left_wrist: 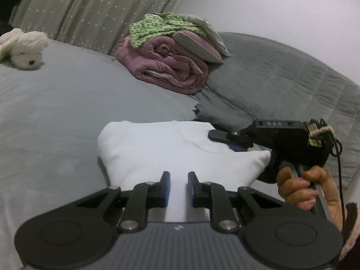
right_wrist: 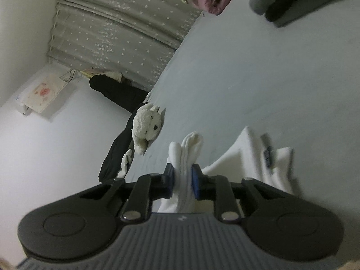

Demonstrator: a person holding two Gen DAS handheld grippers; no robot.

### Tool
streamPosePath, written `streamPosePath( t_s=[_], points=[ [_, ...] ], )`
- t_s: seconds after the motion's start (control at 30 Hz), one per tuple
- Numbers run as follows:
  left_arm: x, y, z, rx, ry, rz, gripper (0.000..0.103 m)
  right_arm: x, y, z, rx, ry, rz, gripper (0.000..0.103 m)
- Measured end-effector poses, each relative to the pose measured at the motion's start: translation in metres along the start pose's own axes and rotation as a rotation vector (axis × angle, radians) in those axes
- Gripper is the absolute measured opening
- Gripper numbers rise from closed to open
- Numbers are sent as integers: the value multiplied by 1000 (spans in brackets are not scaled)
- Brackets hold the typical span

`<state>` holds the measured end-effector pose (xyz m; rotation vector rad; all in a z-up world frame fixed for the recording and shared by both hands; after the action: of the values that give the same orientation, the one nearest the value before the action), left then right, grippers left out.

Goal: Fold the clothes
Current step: 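Lower the folded shirt onto the bed with both grippers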

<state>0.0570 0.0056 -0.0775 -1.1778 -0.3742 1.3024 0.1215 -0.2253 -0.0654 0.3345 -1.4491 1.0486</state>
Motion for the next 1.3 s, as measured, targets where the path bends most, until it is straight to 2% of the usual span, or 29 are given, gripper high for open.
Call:
streamPosePath(
  t_s=[0.2, 0.4, 0.57, 0.73, 0.8, 0.83, 0.97, 1.13, 1.3],
  points=[
    [-11, 7, -10, 27, 15, -51, 17, -11, -2, 12, 3, 32, 9, 19],
    [-28, 10, -19, 33, 31, -88, 17, -17, -8, 22, -34, 28, 0, 18],
    [-35, 19, -31, 44, 21, -108, 17, -24, -9, 18, -43, 77, 26, 18],
    [-39, 22, -32, 39, 8, -135, 17, -21, -8, 22, -46, 140, 102, 25],
    [-39, 22, -32, 37, 8, -137, 17, -12, -8, 26, -51, 145, 159, 36],
    [-40, 23, -32, 36, 7, -139, 17, -6, -7, 30, -49, 134, 183, 36],
    [-39, 22, -32, 33, 3, -146, 17, 6, 0, 40, 8, 128, 236, 36],
    [-41, 23, -32, 30, -1, -154, 17, -6, 9, 43, 100, 132, 170, 36],
    [-43, 23, -32, 26, -10, -168, 17, -16, 9, 39, 124, 157, 139, 35]
  ],
)
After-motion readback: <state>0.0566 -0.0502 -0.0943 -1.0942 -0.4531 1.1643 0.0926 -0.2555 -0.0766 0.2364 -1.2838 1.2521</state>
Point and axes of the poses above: each gripper's, at about its wrist camera, not at the fingertips, and z roughly against the way its jaws point, x to its left, y to its underside, the point moved 6 cm from there along -z, roughly the way its jaws point, and after that the axes turned 10 degrees about -y, right-handed, at the moved point
